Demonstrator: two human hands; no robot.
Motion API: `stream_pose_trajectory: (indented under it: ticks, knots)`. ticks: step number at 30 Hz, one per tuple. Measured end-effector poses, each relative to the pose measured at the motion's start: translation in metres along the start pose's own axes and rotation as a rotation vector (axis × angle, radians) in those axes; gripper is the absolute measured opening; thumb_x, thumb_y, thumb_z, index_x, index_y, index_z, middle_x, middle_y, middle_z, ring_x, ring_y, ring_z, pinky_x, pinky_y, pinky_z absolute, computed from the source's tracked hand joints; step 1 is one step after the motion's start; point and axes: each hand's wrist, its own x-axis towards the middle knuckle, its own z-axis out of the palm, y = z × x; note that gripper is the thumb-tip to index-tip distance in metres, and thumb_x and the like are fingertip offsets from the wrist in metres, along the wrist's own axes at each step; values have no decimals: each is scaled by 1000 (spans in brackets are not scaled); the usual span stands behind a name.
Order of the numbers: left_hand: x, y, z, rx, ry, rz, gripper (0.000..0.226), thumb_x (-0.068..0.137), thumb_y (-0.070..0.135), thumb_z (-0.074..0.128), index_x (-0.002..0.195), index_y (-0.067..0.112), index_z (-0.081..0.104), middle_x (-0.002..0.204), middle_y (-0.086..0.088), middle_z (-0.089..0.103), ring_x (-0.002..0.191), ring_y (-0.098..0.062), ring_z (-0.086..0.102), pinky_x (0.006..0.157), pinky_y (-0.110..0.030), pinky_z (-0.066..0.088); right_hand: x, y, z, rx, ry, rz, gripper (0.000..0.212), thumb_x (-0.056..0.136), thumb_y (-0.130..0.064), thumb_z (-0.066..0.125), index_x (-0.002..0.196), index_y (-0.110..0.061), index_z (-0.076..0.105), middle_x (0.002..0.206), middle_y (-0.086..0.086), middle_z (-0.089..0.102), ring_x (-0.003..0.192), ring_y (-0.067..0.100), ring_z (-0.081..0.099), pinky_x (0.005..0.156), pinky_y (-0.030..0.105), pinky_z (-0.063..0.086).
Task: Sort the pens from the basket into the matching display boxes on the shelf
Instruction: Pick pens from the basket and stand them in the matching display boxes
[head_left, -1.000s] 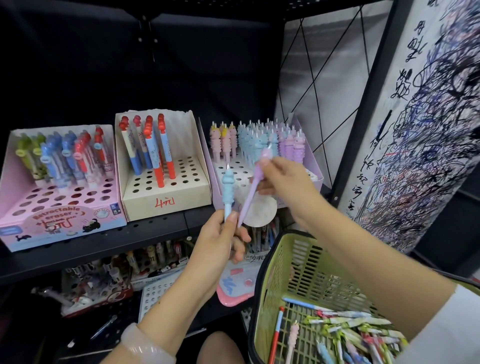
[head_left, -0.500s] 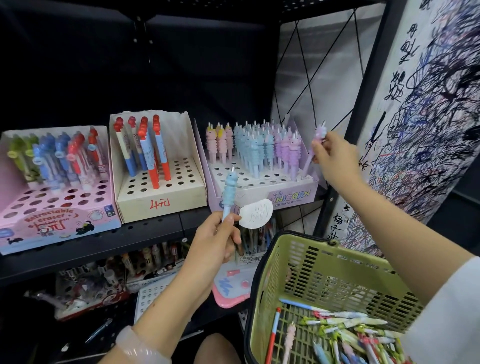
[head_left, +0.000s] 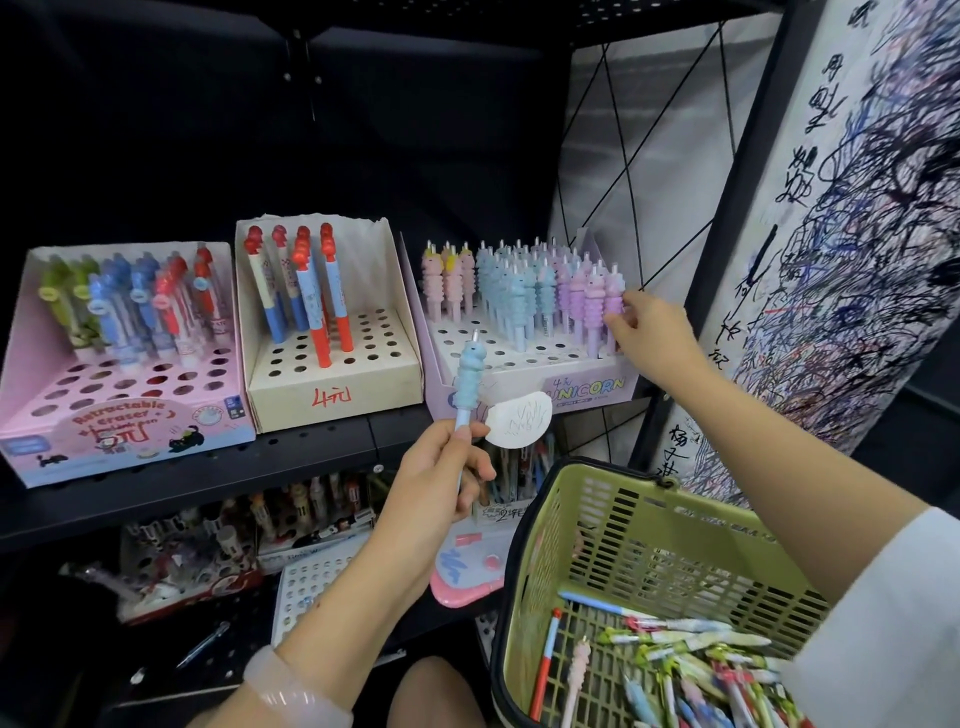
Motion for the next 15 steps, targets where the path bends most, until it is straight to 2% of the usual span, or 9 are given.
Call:
stream_pose_trajectory:
  ticks: [2, 4, 5, 8, 10, 12, 15]
  knots:
    - [0, 2, -1, 1, 2, 3, 24, 100, 16, 35, 97, 13, 58, 55, 6, 55, 40, -6, 31, 38, -14, 26, -11, -7, 0, 41, 163, -8, 29, 93, -15, 50, 120, -5, 55, 103, 12, 60, 86, 25, 54, 76, 30, 41]
    - [0, 4, -2, 1, -2, 10, 24, 100, 17, 35, 98, 13, 59, 56, 6, 55, 40, -6, 32, 38, -14, 25, -28, -24, -1, 158, 272, -84, 28, 92, -14, 52, 119, -9, 56, 106, 6, 59, 82, 15, 54, 76, 28, 42]
    - [1, 5, -2, 1, -5, 14, 24, 100, 17, 35, 98, 13, 59, 56, 7, 55, 40, -6, 32, 39, -15, 25, -37, -35, -1, 248, 213, -131, 24, 92, -16, 53, 115, -11, 58, 101, 2, 60, 78, 9, 53, 74, 25, 44]
    - [3, 6, 1, -3, -11, 24, 24, 100, 18, 35, 98, 14, 59, 56, 7, 54, 41, -6, 33, 40, -16, 25, -70, -72, 7, 563, -282, -143, 10, 93, -27, 54, 100, -23, 59, 85, -5, 65, 74, 3, 60, 69, 19, 52]
    - [3, 6, 4, 3, -26, 31, 24, 100, 20, 36, 98, 15, 59, 58, 7, 54, 41, -6, 35, 40, -16, 27, -85, -85, 15, 708, -473, -112, 2, 92, -28, 56, 92, -26, 56, 78, -5, 67, 66, 1, 63, 65, 14, 52]
    - [2, 8, 4, 1, -49, 30, 23, 100, 19, 36, 100, 16, 59, 61, 5, 57, 43, -6, 42, 41, -17, 34, -87, -91, 21, 770, -484, -119, 6, 92, -22, 56, 95, -18, 55, 76, -2, 66, 60, 3, 62, 65, 14, 52]
    - [4, 9, -8, 90, -60, 51, 21, 98, 17, 40, 106, 21, 59, 82, 6, 67, 65, -5, 61, 57, -16, 49, -69, -91, 14, 802, -297, -88, 16, 95, -20, 50, 107, -10, 53, 82, -2, 64, 64, 5, 62, 65, 17, 54]
